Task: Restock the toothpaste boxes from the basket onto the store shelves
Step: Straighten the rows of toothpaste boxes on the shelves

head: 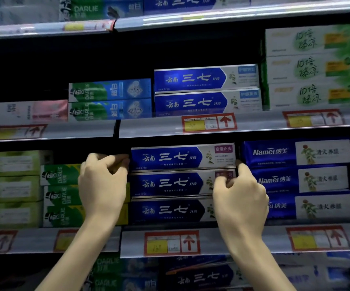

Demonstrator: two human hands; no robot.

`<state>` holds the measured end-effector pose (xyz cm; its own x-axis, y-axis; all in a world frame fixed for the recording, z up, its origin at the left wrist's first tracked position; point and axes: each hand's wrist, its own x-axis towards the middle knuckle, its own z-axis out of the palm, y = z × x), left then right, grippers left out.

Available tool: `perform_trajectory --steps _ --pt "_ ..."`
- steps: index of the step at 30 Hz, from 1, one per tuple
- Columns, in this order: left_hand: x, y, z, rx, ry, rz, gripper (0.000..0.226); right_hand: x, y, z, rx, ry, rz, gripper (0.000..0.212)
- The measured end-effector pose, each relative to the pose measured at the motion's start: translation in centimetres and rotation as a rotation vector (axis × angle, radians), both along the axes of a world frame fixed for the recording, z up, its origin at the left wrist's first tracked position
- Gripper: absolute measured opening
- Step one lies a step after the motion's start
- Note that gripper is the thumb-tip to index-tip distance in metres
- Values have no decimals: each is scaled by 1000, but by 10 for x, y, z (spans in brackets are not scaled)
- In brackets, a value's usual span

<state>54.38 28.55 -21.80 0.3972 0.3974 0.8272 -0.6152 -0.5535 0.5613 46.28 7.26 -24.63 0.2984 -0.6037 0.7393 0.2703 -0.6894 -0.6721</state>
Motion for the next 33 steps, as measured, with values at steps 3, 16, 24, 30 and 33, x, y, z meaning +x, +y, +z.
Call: perform_trajectory --steps 3,16,24,30,33 --pt "-10 12 -13 -8 -14 -9 23 -11 0 -10 26 9 51 44" --pt "-42 10 -78 81 14 -10 16 -41 15 -45 128 186 284 69" --pt "-47 51 -80 22 40 62 12 -45 54 -51 48 243 357 68" --pt "-57 80 -81 41 60 70 9 -41 86 -52 22 268 437 68" --pt "-67 68 -84 89 40 -24 10 -43 65 -50 108 176 355 67"
